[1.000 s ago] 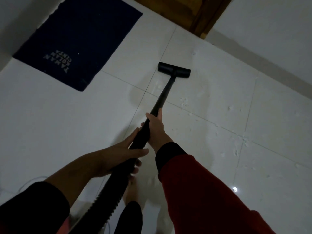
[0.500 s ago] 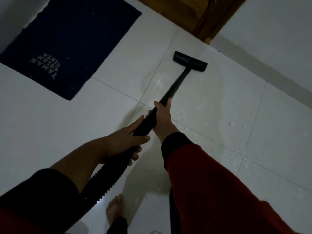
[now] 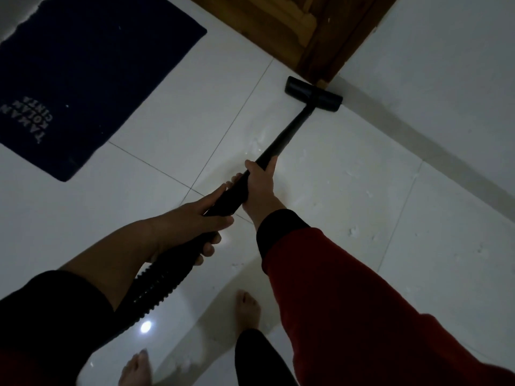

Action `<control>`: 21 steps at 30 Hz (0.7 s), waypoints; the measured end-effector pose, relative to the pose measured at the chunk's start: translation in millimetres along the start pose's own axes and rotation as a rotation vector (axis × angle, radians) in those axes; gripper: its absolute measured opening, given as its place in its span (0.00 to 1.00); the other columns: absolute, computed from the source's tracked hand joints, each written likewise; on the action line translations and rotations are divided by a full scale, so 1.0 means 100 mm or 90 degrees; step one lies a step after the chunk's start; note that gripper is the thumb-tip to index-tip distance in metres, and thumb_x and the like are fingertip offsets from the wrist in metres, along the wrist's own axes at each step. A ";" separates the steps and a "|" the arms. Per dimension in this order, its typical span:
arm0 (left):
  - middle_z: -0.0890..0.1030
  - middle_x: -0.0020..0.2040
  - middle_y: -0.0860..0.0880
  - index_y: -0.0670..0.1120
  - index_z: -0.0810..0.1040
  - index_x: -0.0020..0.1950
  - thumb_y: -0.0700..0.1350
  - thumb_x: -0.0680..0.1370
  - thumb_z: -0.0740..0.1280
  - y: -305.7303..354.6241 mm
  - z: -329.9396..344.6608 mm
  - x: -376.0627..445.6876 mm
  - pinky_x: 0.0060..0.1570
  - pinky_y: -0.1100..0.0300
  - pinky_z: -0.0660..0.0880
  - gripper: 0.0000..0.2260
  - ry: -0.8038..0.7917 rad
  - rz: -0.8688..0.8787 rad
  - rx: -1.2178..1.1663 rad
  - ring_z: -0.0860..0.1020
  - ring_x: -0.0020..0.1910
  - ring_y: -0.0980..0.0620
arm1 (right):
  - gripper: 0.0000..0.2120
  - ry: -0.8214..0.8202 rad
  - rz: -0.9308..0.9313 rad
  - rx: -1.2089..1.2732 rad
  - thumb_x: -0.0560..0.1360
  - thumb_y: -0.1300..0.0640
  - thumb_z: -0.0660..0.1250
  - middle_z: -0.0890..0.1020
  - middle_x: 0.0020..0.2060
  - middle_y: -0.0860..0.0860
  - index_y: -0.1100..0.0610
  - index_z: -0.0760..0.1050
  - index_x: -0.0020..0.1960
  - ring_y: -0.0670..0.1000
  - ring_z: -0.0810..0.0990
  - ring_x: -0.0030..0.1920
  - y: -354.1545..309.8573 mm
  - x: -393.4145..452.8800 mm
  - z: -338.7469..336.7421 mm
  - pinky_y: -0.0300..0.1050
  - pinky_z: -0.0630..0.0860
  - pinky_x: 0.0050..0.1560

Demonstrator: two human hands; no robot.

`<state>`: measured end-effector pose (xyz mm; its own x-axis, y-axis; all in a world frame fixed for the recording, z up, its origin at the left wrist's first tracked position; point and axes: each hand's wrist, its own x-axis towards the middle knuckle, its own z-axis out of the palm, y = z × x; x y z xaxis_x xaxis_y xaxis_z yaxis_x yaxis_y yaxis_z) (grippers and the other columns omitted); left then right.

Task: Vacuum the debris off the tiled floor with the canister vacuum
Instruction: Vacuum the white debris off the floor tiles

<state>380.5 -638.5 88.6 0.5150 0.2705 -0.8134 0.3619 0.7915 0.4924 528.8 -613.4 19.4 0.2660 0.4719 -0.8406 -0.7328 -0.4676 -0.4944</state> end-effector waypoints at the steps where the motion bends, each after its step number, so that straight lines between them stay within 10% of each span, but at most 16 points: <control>1: 0.76 0.30 0.48 0.75 0.64 0.63 0.46 0.77 0.67 0.03 0.01 0.02 0.26 0.59 0.72 0.26 -0.004 -0.006 -0.005 0.74 0.25 0.52 | 0.35 -0.007 0.009 0.022 0.77 0.64 0.61 0.72 0.34 0.55 0.33 0.55 0.73 0.51 0.75 0.28 -0.03 0.00 0.00 0.43 0.77 0.28; 21: 0.78 0.38 0.44 0.65 0.62 0.71 0.49 0.78 0.65 -1.15 0.00 -1.10 0.28 0.58 0.74 0.25 -0.040 -0.021 -0.010 0.77 0.27 0.51 | 0.36 0.073 -0.008 -0.033 0.78 0.64 0.61 0.70 0.30 0.54 0.35 0.51 0.75 0.51 0.72 0.25 1.10 -1.08 -0.37 0.43 0.74 0.29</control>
<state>282.8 -759.3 121.3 0.5507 0.2090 -0.8081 0.3674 0.8086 0.4595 442.3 -743.4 47.1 0.3477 0.3905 -0.8524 -0.6964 -0.5012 -0.5136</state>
